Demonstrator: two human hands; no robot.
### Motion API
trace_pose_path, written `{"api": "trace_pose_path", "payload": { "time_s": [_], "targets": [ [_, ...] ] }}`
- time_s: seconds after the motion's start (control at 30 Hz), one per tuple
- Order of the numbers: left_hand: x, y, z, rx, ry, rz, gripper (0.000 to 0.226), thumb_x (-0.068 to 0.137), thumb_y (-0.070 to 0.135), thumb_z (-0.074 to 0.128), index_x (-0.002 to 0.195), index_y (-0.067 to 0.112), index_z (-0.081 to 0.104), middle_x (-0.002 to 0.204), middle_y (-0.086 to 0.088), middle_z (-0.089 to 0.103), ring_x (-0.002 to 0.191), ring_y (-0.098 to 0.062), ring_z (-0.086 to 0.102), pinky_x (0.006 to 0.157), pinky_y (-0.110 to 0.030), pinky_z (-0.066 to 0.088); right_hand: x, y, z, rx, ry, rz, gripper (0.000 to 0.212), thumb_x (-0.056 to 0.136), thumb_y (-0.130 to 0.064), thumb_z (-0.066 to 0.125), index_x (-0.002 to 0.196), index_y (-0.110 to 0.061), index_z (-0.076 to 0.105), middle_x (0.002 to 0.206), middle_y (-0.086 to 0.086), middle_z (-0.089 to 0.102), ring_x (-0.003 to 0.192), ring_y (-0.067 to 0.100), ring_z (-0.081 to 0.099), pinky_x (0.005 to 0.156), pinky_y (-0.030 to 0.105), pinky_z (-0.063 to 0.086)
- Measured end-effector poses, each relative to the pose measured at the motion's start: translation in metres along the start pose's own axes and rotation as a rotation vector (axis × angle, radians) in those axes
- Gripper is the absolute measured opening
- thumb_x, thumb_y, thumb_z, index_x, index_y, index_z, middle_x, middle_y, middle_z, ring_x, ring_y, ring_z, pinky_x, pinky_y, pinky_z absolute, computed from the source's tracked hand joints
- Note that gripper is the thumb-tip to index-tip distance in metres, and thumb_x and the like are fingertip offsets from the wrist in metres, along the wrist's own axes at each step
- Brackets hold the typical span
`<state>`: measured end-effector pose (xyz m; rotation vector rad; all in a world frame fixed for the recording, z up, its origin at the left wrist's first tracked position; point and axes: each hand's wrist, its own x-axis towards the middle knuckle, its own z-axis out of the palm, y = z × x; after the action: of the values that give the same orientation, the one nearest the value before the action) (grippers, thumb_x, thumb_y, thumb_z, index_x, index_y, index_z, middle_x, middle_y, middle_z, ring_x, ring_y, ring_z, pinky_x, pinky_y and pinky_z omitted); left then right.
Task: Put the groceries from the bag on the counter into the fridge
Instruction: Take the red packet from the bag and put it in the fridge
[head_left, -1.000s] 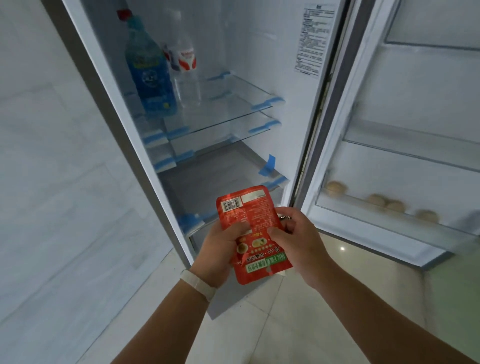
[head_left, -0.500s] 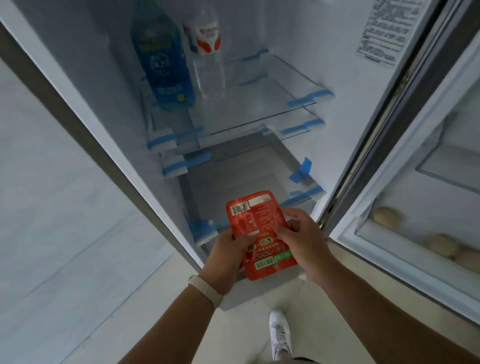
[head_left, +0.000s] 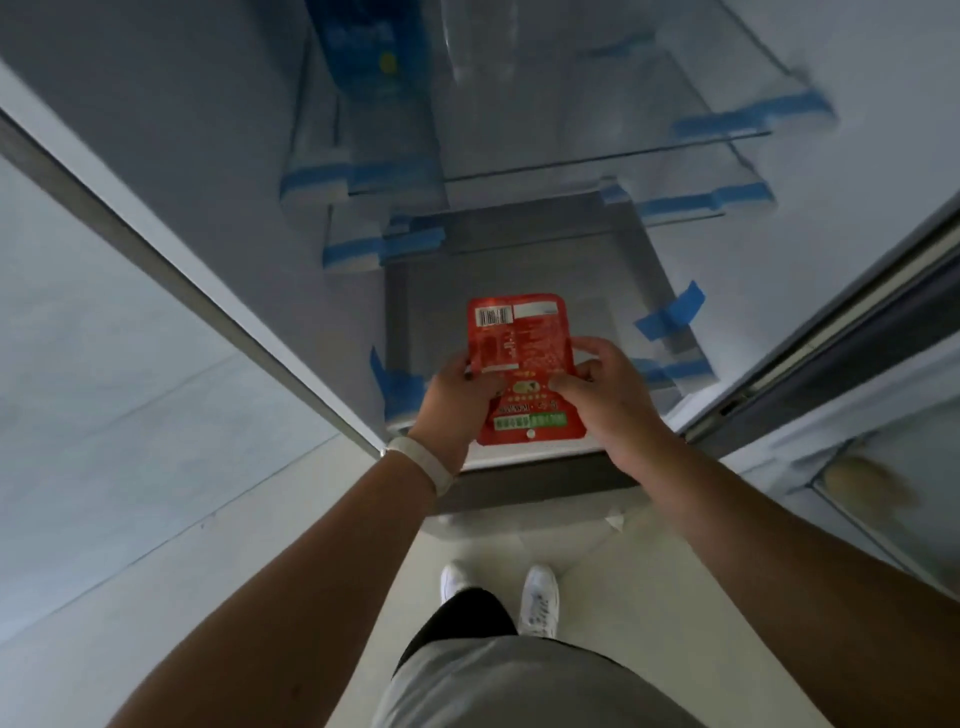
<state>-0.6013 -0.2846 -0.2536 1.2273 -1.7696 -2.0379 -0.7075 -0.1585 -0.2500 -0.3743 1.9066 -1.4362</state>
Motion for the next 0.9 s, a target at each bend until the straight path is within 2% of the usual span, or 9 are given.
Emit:
{"api": "trace_pose_path", "payload": {
  "time_s": [0.13,0.23,0.37,0.43,0.53,0.63,0.77,0.83,0.9],
  "targets": [
    [0.033,-0.007,0.001,0.057,0.048,0.027,0.026,0.092,0.012,0.062,0.118,0.015,0.063,0.103,-0.005,0.075,0.089,-0.020,0.074,0.083,-0.042,0.060,0.033,0.006,0.000,-0.062,0.023,-0.035,0.046,0.088,-0.019,0.071,0.128,-0.016,0.048,0.099,0.004,0.067,0.083,0.016,0.073,0.075,0.033,0.061],
    [0.061,-0.006,0.001,0.111,0.108,0.055,0.027,0.091,0.010,0.063,0.118,0.013,0.062,0.100,-0.002,0.073,0.087,-0.018,0.073,0.075,-0.031,0.059,0.061,0.009,0.003,-0.120,0.057,-0.062,0.042,0.089,-0.017,0.070,0.126,-0.015,0.049,0.095,-0.001,0.065,0.082,0.011,0.070,0.071,0.025,0.058],
    [0.097,0.002,0.004,0.141,0.158,0.077,0.027,0.092,0.016,0.064,0.119,0.019,0.061,0.089,0.010,0.068,0.074,-0.002,0.069,0.057,-0.015,0.051,0.099,0.007,0.008,-0.173,0.095,-0.097,0.039,0.088,-0.018,0.069,0.123,-0.015,0.051,0.091,-0.005,0.062,0.079,0.005,0.066,0.063,0.017,0.050],
    [0.113,0.004,0.005,0.144,0.187,0.096,0.023,0.092,0.011,0.063,0.114,0.016,0.063,0.085,0.011,0.067,0.064,0.005,0.066,0.050,-0.008,0.047,0.119,0.004,0.009,-0.203,0.105,-0.106,0.035,0.088,-0.015,0.068,0.118,-0.016,0.051,0.086,-0.009,0.059,0.073,0.000,0.062,0.056,0.011,0.046],
    [0.135,0.006,0.005,0.224,0.225,0.146,0.018,0.091,0.013,0.063,0.108,0.017,0.067,0.084,0.012,0.066,0.070,0.003,0.064,0.055,-0.010,0.050,0.146,0.002,0.012,-0.247,0.116,-0.106,0.035,0.085,-0.014,0.069,0.116,-0.018,0.052,0.085,-0.009,0.059,0.073,0.002,0.062,0.059,0.017,0.051],
    [0.149,0.011,0.004,0.275,0.234,0.176,0.013,0.090,0.020,0.063,0.095,0.032,0.062,0.089,0.011,0.067,0.083,-0.008,0.068,0.076,-0.029,0.057,0.166,0.001,0.017,-0.313,0.118,-0.136,0.038,0.085,-0.019,0.067,0.120,-0.018,0.054,0.087,-0.008,0.061,0.078,0.006,0.065,0.062,0.023,0.053],
    [0.164,0.016,0.001,0.412,0.225,0.227,0.012,0.090,0.021,0.063,0.098,0.030,0.060,0.101,0.003,0.070,0.089,-0.014,0.069,0.083,-0.036,0.058,0.185,-0.001,0.021,-0.409,0.119,-0.180,0.041,0.085,-0.026,0.066,0.123,-0.017,0.053,0.087,-0.009,0.060,0.080,0.011,0.065,0.069,0.030,0.057],
    [0.170,0.017,0.000,0.475,0.223,0.250,0.011,0.091,0.019,0.061,0.096,0.029,0.063,0.098,0.002,0.071,0.086,-0.014,0.069,0.081,-0.033,0.058,0.193,0.000,0.021,-0.475,0.116,-0.195,0.040,0.086,-0.028,0.066,0.122,-0.016,0.053,0.088,-0.010,0.060,0.077,0.009,0.063,0.065,0.026,0.055],
    [0.178,0.018,0.000,0.555,0.223,0.265,0.012,0.092,0.019,0.057,0.097,0.024,0.067,0.094,0.003,0.070,0.077,-0.010,0.066,0.071,-0.019,0.054,0.200,0.001,0.022,-0.540,0.122,-0.227,0.036,0.088,-0.029,0.065,0.119,-0.014,0.056,0.092,-0.008,0.060,0.074,0.008,0.061,0.060,0.020,0.050]
  ]
}}
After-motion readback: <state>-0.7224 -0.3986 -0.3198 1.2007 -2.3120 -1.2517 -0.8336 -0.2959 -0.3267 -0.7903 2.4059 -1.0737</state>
